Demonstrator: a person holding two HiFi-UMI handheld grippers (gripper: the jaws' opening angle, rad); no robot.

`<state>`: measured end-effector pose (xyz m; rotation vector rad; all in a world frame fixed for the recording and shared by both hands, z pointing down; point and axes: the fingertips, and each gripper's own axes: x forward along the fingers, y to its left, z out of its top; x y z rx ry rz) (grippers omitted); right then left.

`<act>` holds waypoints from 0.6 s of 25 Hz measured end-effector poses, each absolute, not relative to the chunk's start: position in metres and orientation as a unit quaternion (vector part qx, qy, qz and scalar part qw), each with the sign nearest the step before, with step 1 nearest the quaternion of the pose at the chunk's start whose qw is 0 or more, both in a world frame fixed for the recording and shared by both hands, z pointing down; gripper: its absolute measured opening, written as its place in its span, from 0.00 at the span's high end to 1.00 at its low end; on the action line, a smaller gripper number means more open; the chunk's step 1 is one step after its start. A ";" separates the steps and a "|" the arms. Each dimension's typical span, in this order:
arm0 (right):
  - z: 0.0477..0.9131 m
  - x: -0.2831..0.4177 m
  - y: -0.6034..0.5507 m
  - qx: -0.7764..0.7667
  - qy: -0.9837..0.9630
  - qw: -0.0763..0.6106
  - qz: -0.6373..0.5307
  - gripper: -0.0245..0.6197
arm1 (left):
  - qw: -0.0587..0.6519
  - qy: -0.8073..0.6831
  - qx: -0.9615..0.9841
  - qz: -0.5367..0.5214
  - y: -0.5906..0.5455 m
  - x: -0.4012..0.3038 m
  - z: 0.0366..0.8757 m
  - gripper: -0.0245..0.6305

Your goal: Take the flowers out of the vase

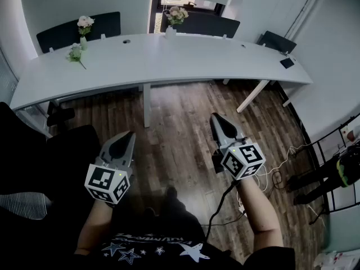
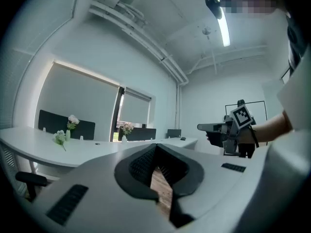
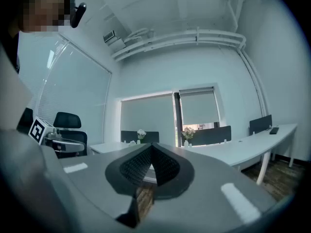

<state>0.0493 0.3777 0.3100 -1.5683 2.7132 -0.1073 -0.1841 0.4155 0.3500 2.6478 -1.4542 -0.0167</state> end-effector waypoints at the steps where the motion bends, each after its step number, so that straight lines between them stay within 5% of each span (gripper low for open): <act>1: 0.308 0.053 0.377 -0.506 0.862 0.005 -0.031 0.96 | 0.060 -0.482 0.874 -0.008 0.414 -0.183 0.348 0.95; 15: 0.357 0.026 0.385 -0.556 0.831 0.004 0.002 0.96 | 0.063 -0.485 0.872 -0.010 0.401 -0.179 0.354 0.95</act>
